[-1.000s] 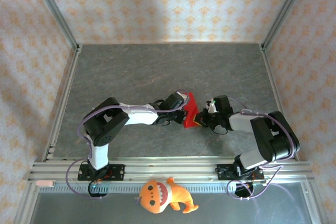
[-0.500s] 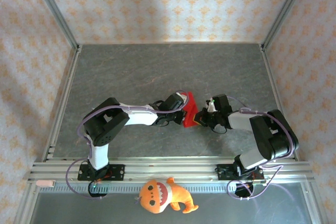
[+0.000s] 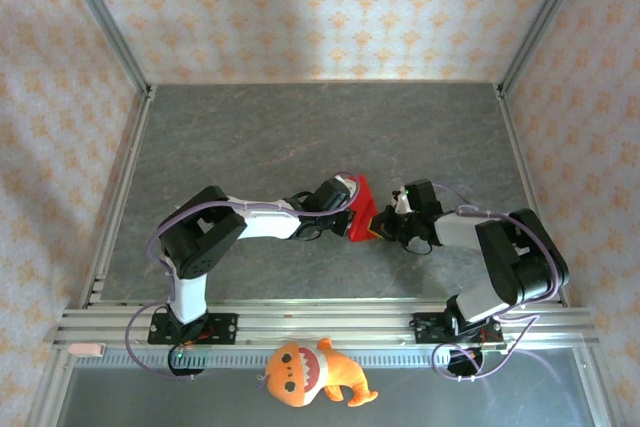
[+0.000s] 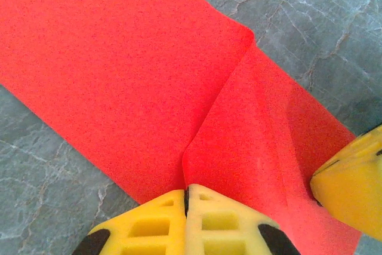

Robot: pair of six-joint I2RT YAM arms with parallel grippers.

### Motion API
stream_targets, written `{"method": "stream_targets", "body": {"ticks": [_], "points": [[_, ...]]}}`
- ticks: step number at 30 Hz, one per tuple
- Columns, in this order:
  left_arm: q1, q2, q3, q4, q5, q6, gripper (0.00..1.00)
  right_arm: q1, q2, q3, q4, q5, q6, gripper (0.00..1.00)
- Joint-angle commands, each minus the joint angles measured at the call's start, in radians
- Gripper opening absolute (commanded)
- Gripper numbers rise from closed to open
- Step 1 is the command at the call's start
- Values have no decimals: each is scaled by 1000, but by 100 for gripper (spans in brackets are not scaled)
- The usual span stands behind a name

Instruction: Fold a paper plane with a square sheet of paper (pick it up from the middle)

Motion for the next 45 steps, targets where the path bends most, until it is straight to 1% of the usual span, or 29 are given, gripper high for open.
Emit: {"method": "stream_targets", "body": {"ticks": [1,5,10,18,20,23,26,28,30,33,40,44,45], "points": [[6,-1,-24,3,-44,15,0,-1,42,-22,-91,132,-20,1],[6,0,-29,10,-40,17,0,1,37,-23,-89,128,-19,1],[4,14,-30,31,-6,19,0,1,10,-24,-40,70,0,2],[3,-1,-31,43,1,4,0,0,-75,-11,36,-7,58,11],[4,-12,-32,48,2,-3,0,0,-86,-18,65,-14,90,15],[4,-30,-35,64,24,-17,0,1,-85,-37,143,-43,143,16],[4,-42,-31,73,43,-30,0,7,-74,-43,168,-61,157,16],[3,-49,-27,74,52,-36,0,10,-63,-45,172,-70,157,19],[4,-58,-26,79,59,-42,0,13,-45,-46,167,-77,157,26],[4,-65,-24,84,66,-47,0,17,-25,-54,184,-82,166,31],[4,-56,-19,80,84,-52,0,19,0,-67,217,-89,177,32],[6,-60,-28,91,94,-64,0,19,21,-69,209,-75,171,29],[5,-60,-29,92,99,-68,2,18,26,-69,204,-70,168,28]]}}
